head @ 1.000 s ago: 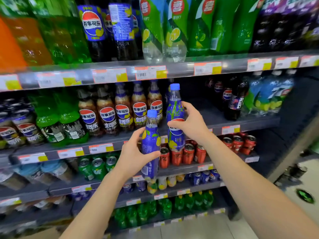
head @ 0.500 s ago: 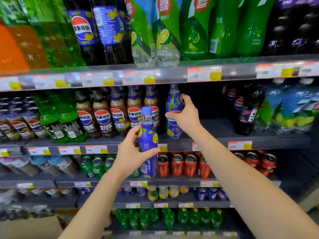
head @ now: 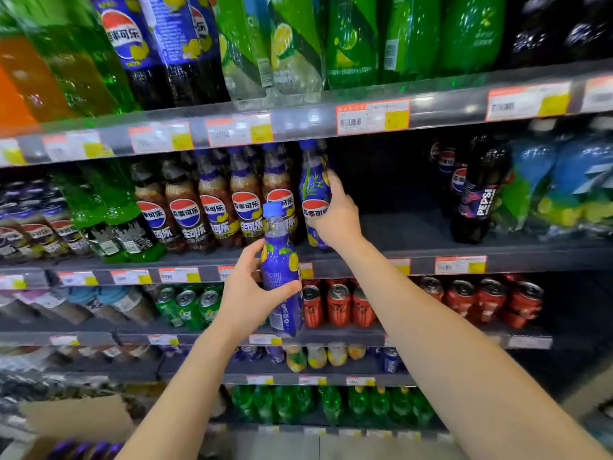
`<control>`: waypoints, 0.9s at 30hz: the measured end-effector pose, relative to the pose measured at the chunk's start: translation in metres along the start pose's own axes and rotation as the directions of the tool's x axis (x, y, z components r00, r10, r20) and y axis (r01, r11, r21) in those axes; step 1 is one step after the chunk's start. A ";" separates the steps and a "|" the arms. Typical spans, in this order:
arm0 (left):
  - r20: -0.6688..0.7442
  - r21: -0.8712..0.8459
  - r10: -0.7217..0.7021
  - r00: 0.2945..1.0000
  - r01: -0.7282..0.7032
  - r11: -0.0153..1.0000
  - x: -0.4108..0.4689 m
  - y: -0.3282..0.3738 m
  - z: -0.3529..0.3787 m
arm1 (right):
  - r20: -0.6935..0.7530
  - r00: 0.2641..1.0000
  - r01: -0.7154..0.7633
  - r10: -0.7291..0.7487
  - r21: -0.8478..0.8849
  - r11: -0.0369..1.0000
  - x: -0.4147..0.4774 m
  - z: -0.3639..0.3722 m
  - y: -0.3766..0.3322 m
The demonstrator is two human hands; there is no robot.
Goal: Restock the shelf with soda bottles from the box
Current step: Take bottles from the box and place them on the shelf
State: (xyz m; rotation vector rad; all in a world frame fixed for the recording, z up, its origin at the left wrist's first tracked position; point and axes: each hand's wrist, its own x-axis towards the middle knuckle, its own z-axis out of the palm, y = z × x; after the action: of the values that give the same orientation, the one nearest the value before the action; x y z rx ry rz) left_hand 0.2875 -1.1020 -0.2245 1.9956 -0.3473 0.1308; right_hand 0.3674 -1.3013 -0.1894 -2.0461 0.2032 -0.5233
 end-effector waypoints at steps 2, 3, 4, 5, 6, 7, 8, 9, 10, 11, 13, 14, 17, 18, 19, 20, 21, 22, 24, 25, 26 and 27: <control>0.004 -0.008 0.003 1.000 -0.003 1.000 -0.002 0.000 0.001 | -0.027 1.000 0.003 -0.003 0.009 1.000 -0.003 0.001 0.005; 0.005 -0.010 0.003 1.000 -0.003 1.000 -0.002 0.000 0.002 | -0.025 1.000 0.004 -0.003 0.027 1.000 -0.002 0.001 0.008; 0.004 -0.006 -0.001 1.000 0.001 1.000 -0.002 0.000 0.002 | -0.015 1.000 0.008 -0.008 0.038 0.999 -0.001 0.001 0.009; 0.001 -0.005 -0.004 1.000 0.004 1.000 -0.002 -0.001 0.002 | -0.003 1.000 0.014 -0.014 0.041 0.999 0.002 0.002 0.010; -0.004 -0.006 -0.003 1.000 0.003 1.000 -0.002 0.000 0.002 | 0.007 1.000 0.021 -0.021 0.039 0.999 0.004 0.002 0.010; -0.008 -0.007 -0.003 1.000 0.003 1.000 -0.001 -0.001 0.001 | 0.009 1.000 0.023 -0.023 0.038 0.999 0.005 0.003 0.010; -0.008 -0.010 -0.006 1.000 0.006 1.000 0.000 -0.002 0.000 | 0.007 1.000 0.023 -0.023 0.039 0.999 0.005 0.004 0.010; -0.004 -0.016 -0.010 1.000 0.010 1.000 0.001 -0.002 0.000 | 0.002 1.000 0.023 -0.023 0.041 0.999 0.005 0.005 0.010; 0.002 -0.022 -0.011 1.000 0.011 1.000 0.002 -0.002 -0.001 | -0.004 1.000 0.027 -0.027 0.041 0.999 0.006 0.006 0.011; 0.005 -0.029 -0.012 1.000 0.012 0.999 0.003 -0.002 -0.002 | -0.009 0.999 0.031 -0.030 0.040 0.999 0.006 0.007 0.012; 0.008 -0.042 -0.013 1.000 0.014 0.999 0.005 -0.001 -0.003 | -0.001 1.000 0.028 -0.028 0.045 0.999 0.009 0.007 0.013; 0.009 -0.047 -0.010 1.000 0.010 0.999 0.006 -0.001 -0.004 | 0.008 1.000 0.024 -0.025 0.048 0.999 0.011 0.007 0.013; 0.017 -0.055 -0.006 1.000 0.007 0.998 0.009 -0.001 -0.005 | 0.033 0.999 0.008 -0.009 0.043 0.999 0.015 0.007 0.014; 0.022 -0.061 -0.003 1.000 0.005 0.998 0.009 0.001 -0.006 | 0.039 0.999 0.005 -0.007 0.040 0.999 0.016 0.007 0.014; 0.026 -0.067 -0.002 1.000 0.003 0.998 0.009 0.002 -0.006 | 0.043 0.999 0.005 -0.006 0.037 0.999 0.016 0.007 0.013; 0.031 -0.067 0.000 1.000 0.002 0.998 0.009 0.003 -0.006 | 0.047 0.999 0.003 -0.005 0.030 1.000 0.017 0.007 0.013; 0.035 -0.068 0.001 0.999 0.001 0.998 0.009 0.003 -0.006 | 0.052 0.999 0.001 -0.002 0.021 1.000 0.017 0.006 0.013; 0.040 -0.071 0.002 0.999 0.000 0.997 0.010 0.004 -0.005 | 0.060 0.998 -0.003 0.003 0.011 1.000 0.017 0.005 0.012; 0.047 -0.074 0.011 0.999 -0.007 0.997 0.011 0.005 -0.005 | 0.067 0.997 -0.036 0.036 -0.003 0.999 0.014 0.002 0.009; 0.049 -0.078 0.015 0.999 -0.012 0.997 0.011 0.005 -0.004 | 0.049 0.997 -0.059 0.059 0.003 0.998 0.011 -0.001 0.007; 0.049 -0.080 0.021 0.999 -0.017 0.997 0.012 0.006 -0.004 | 0.013 0.997 -0.079 0.079 0.013 0.997 0.007 -0.005 0.005; 0.048 -0.084 0.027 0.998 -0.023 0.996 0.014 0.006 -0.004 | -0.033 0.996 -0.087 0.087 0.025 0.996 0.000 -0.009 0.002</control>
State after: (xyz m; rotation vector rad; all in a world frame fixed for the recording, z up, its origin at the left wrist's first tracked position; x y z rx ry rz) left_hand 0.2989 -1.1034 -0.2141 1.9144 -0.4031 0.0821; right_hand 0.3637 -1.3094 -0.1871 -1.9970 0.3039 -0.5043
